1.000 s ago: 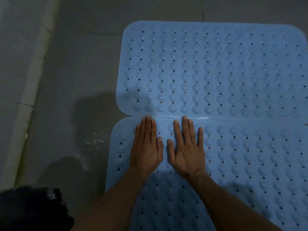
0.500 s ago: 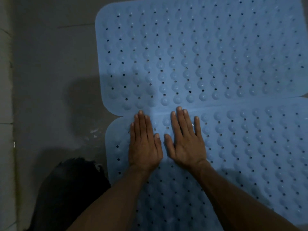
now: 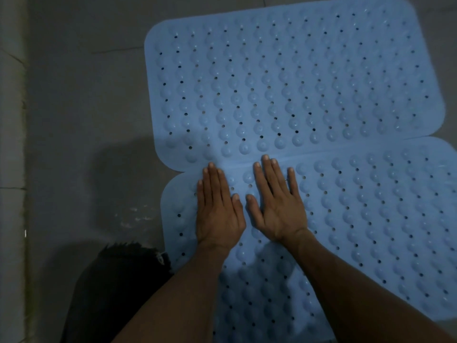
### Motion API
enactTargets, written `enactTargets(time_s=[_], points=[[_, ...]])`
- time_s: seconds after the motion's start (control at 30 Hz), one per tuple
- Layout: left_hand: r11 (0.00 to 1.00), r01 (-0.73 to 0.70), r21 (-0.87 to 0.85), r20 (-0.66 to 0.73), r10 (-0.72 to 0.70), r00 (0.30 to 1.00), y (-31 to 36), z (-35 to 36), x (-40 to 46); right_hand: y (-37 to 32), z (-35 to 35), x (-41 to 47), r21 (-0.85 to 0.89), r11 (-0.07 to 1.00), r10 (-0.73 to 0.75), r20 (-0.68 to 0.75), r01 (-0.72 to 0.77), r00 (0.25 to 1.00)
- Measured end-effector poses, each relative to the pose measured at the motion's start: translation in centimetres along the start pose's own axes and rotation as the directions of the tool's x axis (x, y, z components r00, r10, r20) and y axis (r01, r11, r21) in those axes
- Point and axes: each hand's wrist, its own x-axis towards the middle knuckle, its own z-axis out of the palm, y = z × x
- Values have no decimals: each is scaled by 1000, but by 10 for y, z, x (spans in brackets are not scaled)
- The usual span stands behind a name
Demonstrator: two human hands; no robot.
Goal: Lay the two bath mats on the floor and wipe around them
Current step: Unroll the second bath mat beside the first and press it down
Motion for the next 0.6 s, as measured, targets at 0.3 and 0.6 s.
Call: enactTargets(time_s=[0.3,0.6], points=[[1000,-1,-7,-2,1,1000,-2,4,0,2,4,0,15,1000,-6,21,6,1000],[996,-29,80,-65,34,997,-1,8,-2,5,5,-2,52,998,-21,47,19,999]])
